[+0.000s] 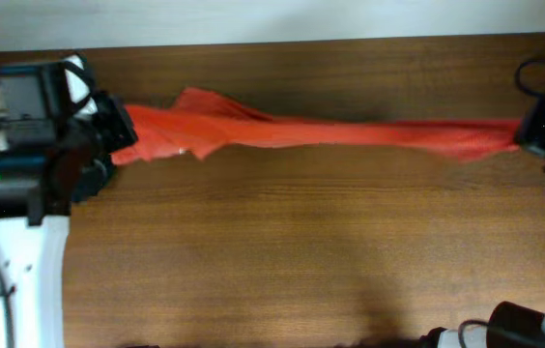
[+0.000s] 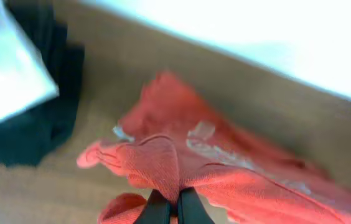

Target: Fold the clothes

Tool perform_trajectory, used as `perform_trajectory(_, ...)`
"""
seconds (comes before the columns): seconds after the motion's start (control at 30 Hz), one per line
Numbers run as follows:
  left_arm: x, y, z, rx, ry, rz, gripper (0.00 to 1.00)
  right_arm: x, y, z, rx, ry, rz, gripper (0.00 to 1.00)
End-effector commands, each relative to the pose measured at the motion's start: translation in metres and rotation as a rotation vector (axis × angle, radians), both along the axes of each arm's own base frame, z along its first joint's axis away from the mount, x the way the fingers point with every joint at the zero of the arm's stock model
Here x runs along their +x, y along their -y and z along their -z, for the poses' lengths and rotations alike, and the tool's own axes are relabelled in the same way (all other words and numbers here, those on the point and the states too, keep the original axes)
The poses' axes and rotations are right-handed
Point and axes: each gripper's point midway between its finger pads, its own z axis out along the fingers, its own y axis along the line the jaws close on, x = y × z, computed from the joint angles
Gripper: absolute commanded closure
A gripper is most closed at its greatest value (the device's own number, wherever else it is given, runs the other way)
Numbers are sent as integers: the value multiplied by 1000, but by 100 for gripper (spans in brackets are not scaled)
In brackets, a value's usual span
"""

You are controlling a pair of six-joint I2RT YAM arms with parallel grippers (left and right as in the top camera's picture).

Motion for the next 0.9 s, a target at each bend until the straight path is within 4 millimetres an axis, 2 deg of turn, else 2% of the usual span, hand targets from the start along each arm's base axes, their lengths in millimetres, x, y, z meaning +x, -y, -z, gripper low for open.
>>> perform_trajectory(0.0,-20,-5,-72,53,200,1,100,-13,-1,-46,-87,144,-2,96)
perform_trajectory(0.13,-36,-4,-111,58,323,-1,100,-27,-2,-80,-145,257,13,96)
perform_trajectory(0.23,-40,-4,-121,59,363,-2,100,-29,2,-87,-177,277,32,96)
perform_trajectory(0.33,-33,-4,-120,59,363,-2,99,-14,8,-82,-173,266,32,96)
perform_trajectory(0.5,15,-6,-90,56,287,1,100,37,25,-47,-140,182,25,96)
perform_trajectory(0.6,54,-6,-70,53,263,5,99,71,38,-26,-129,154,24,96)
perform_trajectory(0.73,121,-8,-50,55,316,3,100,126,56,4,-119,162,20,96)
perform_trajectory(0.8,156,-9,-47,56,383,2,100,150,57,7,-100,215,0,96)
perform_trajectory(0.87,179,-9,-50,56,454,3,99,172,55,-3,-84,305,-33,96)
